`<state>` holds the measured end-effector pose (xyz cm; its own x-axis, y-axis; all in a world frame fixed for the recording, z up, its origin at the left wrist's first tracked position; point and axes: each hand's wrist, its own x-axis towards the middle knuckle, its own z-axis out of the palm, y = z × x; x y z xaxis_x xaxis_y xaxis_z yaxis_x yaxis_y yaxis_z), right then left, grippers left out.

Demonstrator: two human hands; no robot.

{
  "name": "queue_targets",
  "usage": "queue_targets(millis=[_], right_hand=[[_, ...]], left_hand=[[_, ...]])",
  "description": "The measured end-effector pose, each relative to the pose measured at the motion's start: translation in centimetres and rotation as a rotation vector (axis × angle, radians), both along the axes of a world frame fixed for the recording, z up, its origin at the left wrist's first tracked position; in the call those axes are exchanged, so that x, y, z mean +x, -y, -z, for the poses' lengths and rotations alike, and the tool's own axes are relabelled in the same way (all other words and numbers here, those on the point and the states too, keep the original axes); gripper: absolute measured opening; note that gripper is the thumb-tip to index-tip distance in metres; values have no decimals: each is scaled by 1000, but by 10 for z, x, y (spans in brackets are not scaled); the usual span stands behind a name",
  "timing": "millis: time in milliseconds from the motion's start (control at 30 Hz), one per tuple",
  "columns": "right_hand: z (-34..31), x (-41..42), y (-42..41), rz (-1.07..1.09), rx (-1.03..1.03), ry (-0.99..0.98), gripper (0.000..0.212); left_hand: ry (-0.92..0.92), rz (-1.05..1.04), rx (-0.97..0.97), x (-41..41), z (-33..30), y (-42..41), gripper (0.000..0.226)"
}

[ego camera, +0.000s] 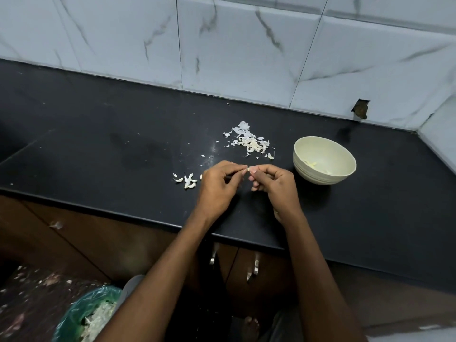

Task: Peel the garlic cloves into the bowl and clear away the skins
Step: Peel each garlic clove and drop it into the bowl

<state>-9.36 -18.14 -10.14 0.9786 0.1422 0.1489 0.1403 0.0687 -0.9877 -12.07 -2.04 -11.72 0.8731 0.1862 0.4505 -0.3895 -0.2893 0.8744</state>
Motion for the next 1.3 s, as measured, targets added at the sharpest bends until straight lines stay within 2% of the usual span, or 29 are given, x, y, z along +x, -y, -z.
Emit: queue_targets(millis=[67, 333, 500, 1033, 1300], right_hand=[[1, 2, 1, -12, -11, -25, 9], [1, 0, 0, 1, -39, -42, 12], [-1, -2, -1, 7, -41, -38, 11], [-3, -6, 1, -42, -29, -24, 16], [-6, -9, 0, -75, -65, 1, 10]], left_hand=[[36, 2, 135, -1, 0, -5, 19], [196, -50, 399, -7, -5, -1, 18], [289, -129, 545, -11, -6, 6, 27], [257, -133, 535, -17, -12, 6, 23], [113, -67, 341, -16, -14, 2, 32]])
